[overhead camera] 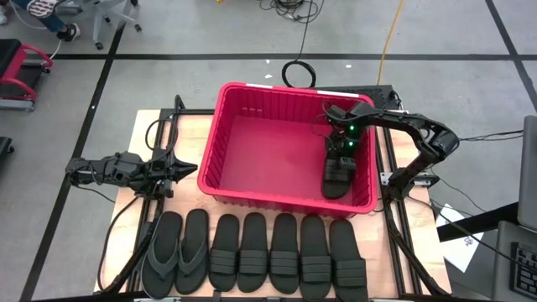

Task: Pick and place slides into bin
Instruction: Put the black slide into the red bin

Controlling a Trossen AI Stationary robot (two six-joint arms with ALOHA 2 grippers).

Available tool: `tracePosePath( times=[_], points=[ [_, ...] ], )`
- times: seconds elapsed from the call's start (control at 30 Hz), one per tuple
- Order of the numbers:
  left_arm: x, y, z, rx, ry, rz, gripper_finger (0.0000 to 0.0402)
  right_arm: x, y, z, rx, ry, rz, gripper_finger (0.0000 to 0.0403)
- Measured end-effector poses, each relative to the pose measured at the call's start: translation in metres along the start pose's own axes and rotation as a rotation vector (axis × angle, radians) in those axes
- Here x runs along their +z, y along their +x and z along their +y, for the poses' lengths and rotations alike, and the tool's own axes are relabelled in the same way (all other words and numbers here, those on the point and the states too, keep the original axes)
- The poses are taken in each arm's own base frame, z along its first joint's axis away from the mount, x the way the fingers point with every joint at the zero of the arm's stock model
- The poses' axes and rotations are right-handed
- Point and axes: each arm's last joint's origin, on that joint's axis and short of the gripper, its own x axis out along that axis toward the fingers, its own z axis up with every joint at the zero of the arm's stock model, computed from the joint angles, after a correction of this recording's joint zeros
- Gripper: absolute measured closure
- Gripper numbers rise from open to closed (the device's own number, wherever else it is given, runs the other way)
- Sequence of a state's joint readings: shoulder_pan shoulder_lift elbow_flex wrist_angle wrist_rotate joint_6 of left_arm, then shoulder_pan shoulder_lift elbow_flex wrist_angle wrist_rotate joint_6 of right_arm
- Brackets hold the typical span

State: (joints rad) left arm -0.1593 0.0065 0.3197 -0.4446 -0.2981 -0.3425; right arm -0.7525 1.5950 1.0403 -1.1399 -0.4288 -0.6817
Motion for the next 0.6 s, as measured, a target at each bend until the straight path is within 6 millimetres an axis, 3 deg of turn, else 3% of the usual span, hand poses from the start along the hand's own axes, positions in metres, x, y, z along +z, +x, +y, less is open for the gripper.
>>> tracePosePath(
  times=[0.37, 0.6],
  points=[
    [0.0, 0.0, 0.0, -0.001, -0.037, 0.0, 0.0371, 0.008, -0.011, -0.002, -0.089, -0.007, 0.001, 0.0245],
    [0.0, 0.0, 0.0, -0.002, -0.034, 0.001, 0.0371, 0.008, -0.017, 0.001, -0.127, 0.025, -0.003, 0.0206]
  ],
)
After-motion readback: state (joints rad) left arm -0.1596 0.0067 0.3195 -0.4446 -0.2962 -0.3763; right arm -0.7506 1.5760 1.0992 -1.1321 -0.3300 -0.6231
